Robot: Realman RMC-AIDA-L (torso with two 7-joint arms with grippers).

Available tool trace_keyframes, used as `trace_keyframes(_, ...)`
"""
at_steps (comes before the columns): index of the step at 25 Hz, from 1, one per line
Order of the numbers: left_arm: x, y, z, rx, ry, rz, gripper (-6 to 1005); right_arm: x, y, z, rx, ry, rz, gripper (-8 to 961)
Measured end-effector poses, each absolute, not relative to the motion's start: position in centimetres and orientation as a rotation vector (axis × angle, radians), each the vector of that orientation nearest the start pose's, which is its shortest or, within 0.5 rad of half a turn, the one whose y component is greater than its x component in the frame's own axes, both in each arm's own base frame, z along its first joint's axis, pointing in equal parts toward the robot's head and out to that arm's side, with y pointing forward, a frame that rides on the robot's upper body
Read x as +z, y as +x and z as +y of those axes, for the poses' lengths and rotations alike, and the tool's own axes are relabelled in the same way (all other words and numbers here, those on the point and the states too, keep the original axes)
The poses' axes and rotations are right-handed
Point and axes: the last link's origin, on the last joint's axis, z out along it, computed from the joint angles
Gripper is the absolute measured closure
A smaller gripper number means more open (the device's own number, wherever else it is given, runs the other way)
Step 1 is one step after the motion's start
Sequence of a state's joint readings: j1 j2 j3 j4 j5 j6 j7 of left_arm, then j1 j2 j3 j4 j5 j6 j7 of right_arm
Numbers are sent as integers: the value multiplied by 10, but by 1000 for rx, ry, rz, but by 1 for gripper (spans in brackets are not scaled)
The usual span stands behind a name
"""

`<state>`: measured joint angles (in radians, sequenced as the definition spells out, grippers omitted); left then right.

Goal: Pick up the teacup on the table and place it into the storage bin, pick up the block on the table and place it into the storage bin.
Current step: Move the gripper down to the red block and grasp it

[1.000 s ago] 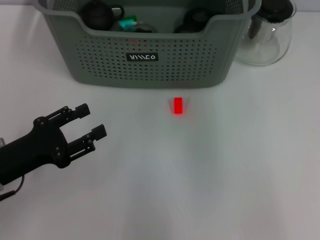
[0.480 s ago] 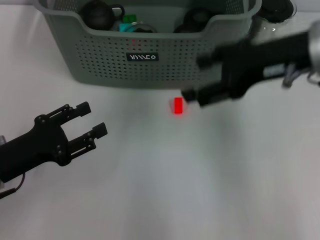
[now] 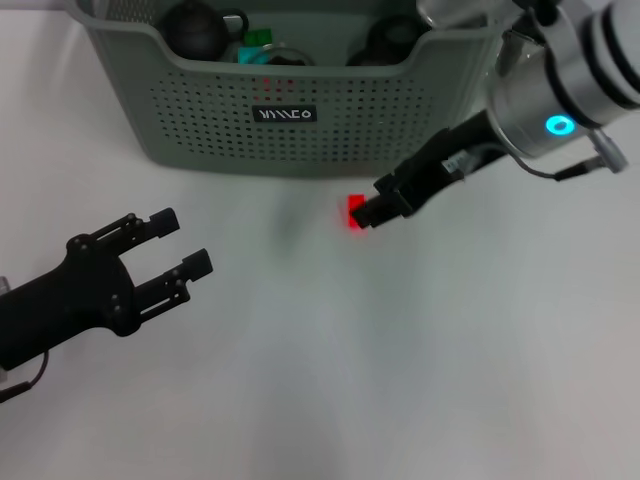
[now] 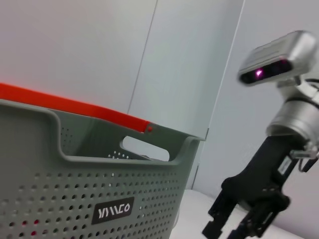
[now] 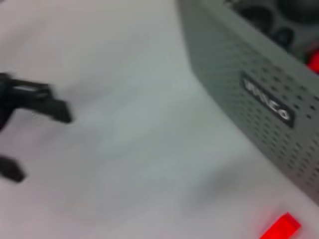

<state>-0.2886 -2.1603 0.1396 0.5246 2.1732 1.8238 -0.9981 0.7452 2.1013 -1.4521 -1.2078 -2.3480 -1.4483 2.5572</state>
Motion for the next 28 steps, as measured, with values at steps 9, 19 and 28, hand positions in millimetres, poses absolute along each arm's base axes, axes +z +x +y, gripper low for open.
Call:
trace_keyframes(9,-5,-325,216,-1025,-2372,-682,287,-78,116,378,-347,-2800,911,427)
trace_keyframes(19,-4,-324,218,-1025,-2374,-677,286,-104,122,373,-401,-2843,473,422)
trace_keyframes(28,-5,-324,218,-1025,-2374,-678,286,-110,132,384,-335,-2751,545,422)
